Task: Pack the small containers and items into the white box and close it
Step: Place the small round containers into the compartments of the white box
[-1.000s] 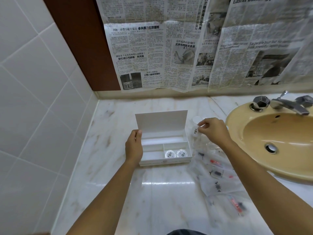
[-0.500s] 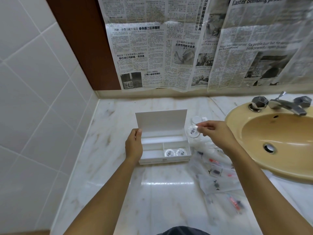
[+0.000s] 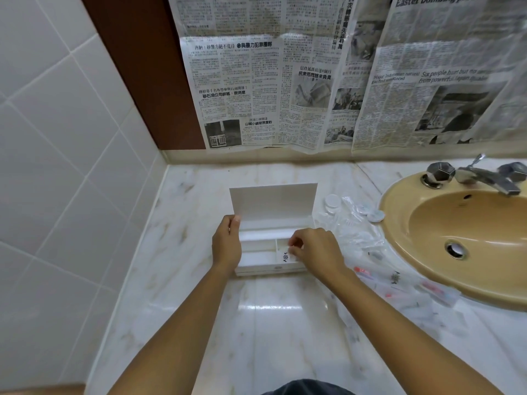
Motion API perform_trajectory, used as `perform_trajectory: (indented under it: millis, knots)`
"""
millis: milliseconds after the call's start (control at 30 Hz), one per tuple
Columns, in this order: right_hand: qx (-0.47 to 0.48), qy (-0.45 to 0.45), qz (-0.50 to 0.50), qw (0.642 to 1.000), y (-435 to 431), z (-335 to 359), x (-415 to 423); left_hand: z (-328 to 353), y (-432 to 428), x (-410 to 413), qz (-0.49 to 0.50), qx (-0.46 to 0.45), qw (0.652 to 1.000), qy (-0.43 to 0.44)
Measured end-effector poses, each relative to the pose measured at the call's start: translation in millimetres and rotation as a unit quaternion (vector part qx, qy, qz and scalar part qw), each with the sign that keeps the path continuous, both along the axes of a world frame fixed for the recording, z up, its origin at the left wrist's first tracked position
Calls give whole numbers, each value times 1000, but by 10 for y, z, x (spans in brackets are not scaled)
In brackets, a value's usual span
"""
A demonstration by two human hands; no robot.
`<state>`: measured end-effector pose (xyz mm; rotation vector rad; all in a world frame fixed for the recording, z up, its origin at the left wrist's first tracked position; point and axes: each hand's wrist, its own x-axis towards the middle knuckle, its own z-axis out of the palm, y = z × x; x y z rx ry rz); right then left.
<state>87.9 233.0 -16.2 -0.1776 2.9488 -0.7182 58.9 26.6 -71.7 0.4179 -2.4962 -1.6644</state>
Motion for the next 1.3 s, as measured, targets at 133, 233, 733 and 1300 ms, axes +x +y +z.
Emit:
perform_trajectory:
  millis: [133, 233, 733, 1300]
  knots:
    - [50, -9, 23, 998, -10, -16, -16, 2, -4, -3, 2, -3, 1000, 1]
    - [36, -32, 27, 998, 45, -7, -28, -5, -5, -5, 5, -5, 1000, -5]
    - [-45, 19, -192, 980, 960, -197, -990, -4, -12, -3, -1, -8, 1000, -8]
    - [8, 47, -204, 978, 873, -214, -1172, 15, 5, 8, 6, 8, 1000, -12]
